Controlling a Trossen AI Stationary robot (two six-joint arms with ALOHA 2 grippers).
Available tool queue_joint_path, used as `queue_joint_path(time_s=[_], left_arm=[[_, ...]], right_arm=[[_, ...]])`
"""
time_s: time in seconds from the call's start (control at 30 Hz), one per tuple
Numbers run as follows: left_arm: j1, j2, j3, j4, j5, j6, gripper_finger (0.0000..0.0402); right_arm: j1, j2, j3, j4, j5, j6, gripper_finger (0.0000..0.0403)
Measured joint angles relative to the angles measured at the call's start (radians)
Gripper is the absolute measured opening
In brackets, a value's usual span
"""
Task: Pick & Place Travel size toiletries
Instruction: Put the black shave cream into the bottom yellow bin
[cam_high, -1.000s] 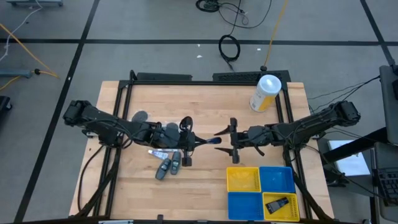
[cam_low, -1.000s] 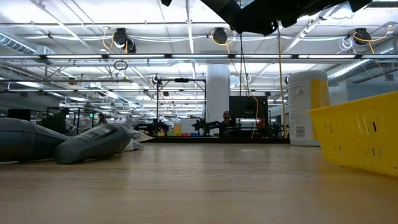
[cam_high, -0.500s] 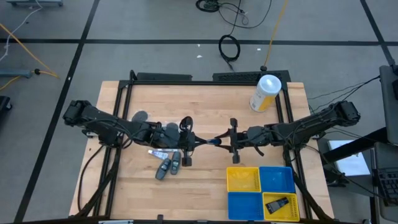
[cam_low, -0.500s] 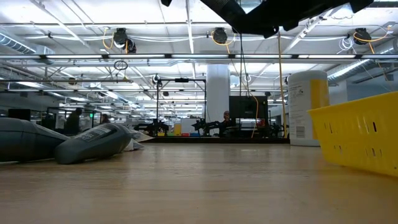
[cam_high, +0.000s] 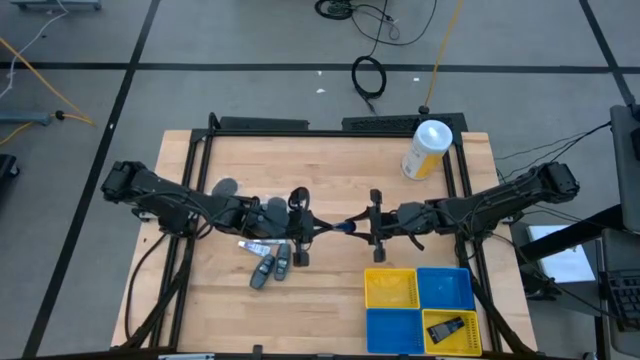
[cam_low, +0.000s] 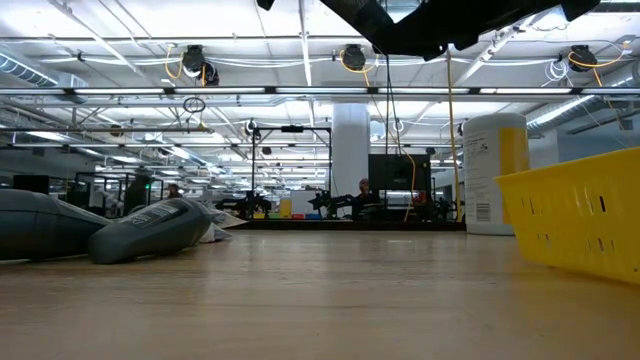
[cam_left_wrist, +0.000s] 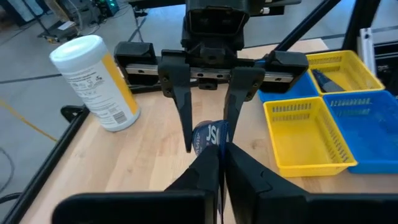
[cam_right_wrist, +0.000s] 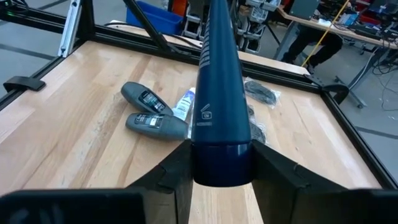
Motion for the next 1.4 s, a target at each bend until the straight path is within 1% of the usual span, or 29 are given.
queue_joint_path(time_s=[0.2, 0.4, 0.53, 0.67, 0.8, 0.9, 1.0, 1.17, 1.33, 1.4], left_arm=[[-0.007, -0.001, 0.0, -0.001, -0.021, 0.054, 0.0093], [-0.007, -0.001, 0.001, -0.006, -0.017, 0.051, 0.0163], [-0.008, -0.001, 0.001, -0.007, -0.016, 0.021, 0.0201], [-0.008, -0.001, 0.001, -0.007, -0.016, -0.004, 0.0227], [-0.008, -0.001, 0.001, -0.009, -0.016, -0.004, 0.024], [-0.008, -0.001, 0.001, -0.016, -0.015, -0.01, 0.0241], [-0.008, -0.001, 0.001, -0.016, -0.015, -0.02, 0.0241], [-0.008, -0.001, 0.001, -0.014, -0.014, -0.027, 0.0242], [-0.008, -0.001, 0.001, -0.015, -0.013, -0.044, 0.0242], [-0.008, -0.001, 0.001, -0.015, -0.013, -0.048, 0.0242]], right_arm=[[0.0, -0.012, 0.0, -0.021, -0.004, 0.019, 0.0119], [0.001, -0.046, -0.001, -0.102, -0.006, 0.069, 0.0119], [0.002, -0.069, -0.001, -0.174, -0.069, 0.142, 0.0119], [0.028, -0.102, -0.001, -0.236, -0.157, 0.247, 0.0119], [0.09, -0.148, -0.001, -0.353, -0.25, 0.364, 0.0119], [0.161, -0.183, -0.001, -0.435, -0.309, 0.486, 0.0119], [0.24, -0.204, -0.001, -0.474, -0.366, 0.607, 0.0119], [0.364, -0.209, -0.001, -0.528, -0.37, 0.8, 0.0119], [0.472, -0.206, -0.001, -0.535, -0.368, 1.014, 0.0119], [0.509, -0.206, -0.001, -0.561, -0.351, 1.109, 0.0119]])
